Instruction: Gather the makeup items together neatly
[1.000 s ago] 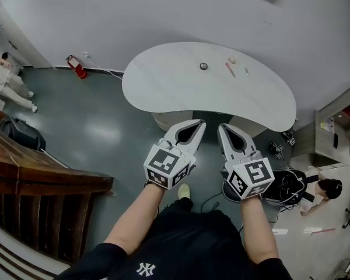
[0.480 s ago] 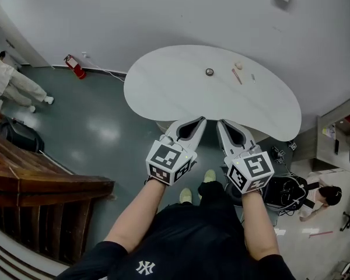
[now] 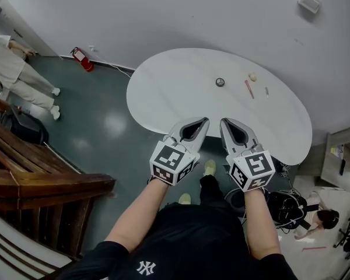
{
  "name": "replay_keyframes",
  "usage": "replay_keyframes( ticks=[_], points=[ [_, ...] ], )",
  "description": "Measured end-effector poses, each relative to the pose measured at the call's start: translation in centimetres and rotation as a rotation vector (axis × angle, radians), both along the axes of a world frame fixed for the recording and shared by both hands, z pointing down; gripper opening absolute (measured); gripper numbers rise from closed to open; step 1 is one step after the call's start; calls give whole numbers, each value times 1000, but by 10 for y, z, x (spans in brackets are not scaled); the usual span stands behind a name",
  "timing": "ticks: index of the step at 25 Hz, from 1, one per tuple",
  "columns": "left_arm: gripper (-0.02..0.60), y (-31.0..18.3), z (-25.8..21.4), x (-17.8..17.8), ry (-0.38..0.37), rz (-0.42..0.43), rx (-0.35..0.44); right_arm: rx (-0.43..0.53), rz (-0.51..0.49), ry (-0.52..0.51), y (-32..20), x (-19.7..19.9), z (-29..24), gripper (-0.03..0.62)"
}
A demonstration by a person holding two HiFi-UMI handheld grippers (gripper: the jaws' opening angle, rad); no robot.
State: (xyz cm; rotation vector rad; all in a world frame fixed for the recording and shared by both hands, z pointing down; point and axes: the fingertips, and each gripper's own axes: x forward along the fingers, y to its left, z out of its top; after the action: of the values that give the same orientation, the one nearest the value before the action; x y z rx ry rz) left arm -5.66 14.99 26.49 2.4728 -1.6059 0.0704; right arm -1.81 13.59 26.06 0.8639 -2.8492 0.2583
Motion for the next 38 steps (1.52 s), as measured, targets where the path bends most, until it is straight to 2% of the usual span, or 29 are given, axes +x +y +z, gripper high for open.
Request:
replay_keyframes(
  ticks=[14, 19, 25, 29, 38],
  points=[
    [8, -137, 36, -19, 26, -154, -71, -28, -196, 129, -138, -22, 43, 21],
    [8, -163, 55, -20, 11, -166, -96, -55, -212, 189, -167, -23, 71, 57],
    [8, -187, 86, -30, 6, -159, -124, -63, -225, 309, -196, -32, 117, 101],
    [8, -209, 112, -37, -7, -142, -137, -105, -230, 378, -220, -39, 155, 118],
    [8, -252, 173, -57, 12, -129, -194, -160, -231, 515, -265, -56, 229, 149]
  ],
)
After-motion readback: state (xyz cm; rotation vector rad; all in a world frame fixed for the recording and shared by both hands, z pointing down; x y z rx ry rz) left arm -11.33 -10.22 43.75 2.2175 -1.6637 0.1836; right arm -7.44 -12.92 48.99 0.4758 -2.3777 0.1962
